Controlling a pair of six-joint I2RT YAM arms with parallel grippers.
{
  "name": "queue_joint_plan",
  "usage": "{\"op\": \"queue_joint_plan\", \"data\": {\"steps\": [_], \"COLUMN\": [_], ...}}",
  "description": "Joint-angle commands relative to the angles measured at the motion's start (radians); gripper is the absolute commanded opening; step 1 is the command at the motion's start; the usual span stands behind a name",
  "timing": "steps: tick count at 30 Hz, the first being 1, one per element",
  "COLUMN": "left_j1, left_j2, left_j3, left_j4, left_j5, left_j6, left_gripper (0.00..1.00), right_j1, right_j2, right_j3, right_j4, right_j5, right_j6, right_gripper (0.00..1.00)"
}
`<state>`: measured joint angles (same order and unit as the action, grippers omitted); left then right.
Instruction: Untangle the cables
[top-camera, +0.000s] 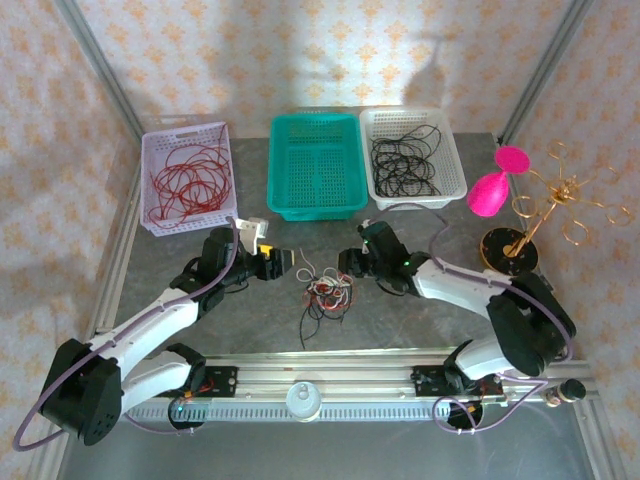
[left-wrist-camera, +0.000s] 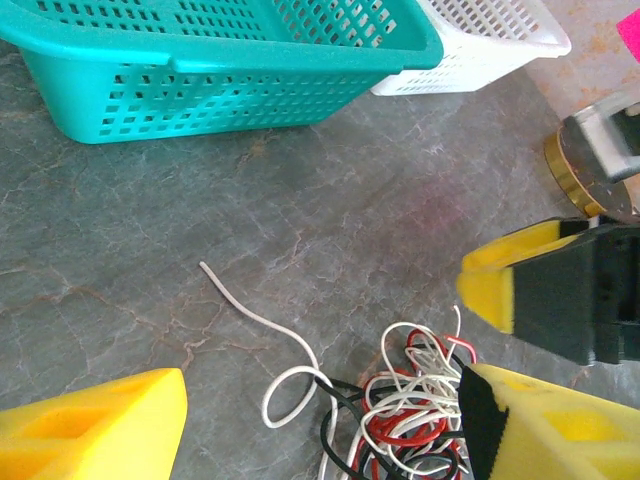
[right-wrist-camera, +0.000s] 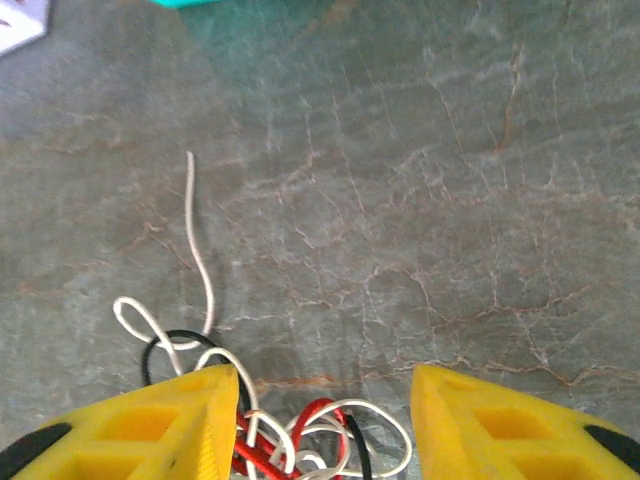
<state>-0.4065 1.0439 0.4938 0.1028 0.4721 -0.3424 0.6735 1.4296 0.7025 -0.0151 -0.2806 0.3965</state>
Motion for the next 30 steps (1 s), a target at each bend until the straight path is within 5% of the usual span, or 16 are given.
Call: {"op": "queue_joint_plan", "data": {"steps": [1, 16, 22, 30], "left_j1": [-0.009, -0.011, -0.011, -0.023], "left_j2": [-0.005, 0.006, -0.003, 0.004], "left_j3": [-0.009, -0.022, -0.031, -0.033], "left_j4": [0.041, 0.081, 0.086, 0.171], "left_j5": [0.026, 0.027, 0.023, 0.137], "left_j6": [0.009, 0.002, 0.004, 0.015], "left_gripper": [0.73, 0.73, 0.73, 0.73], "right_j1": [0.006, 0.051, 0.053, 0.054], "right_j2": [0.03, 0.094, 0.034, -0.091], "right_j3": [0.037, 0.039, 0.032, 0.085], "right_j4": [0.019, 0.105, 0.051, -0.079], "right_j5": [-0.017, -0.039, 0.005, 0.104], "right_j6": [-0.002, 0.018, 0.003, -0.048], "right_gripper": [0.5, 0.24, 0.01, 0.0]}}
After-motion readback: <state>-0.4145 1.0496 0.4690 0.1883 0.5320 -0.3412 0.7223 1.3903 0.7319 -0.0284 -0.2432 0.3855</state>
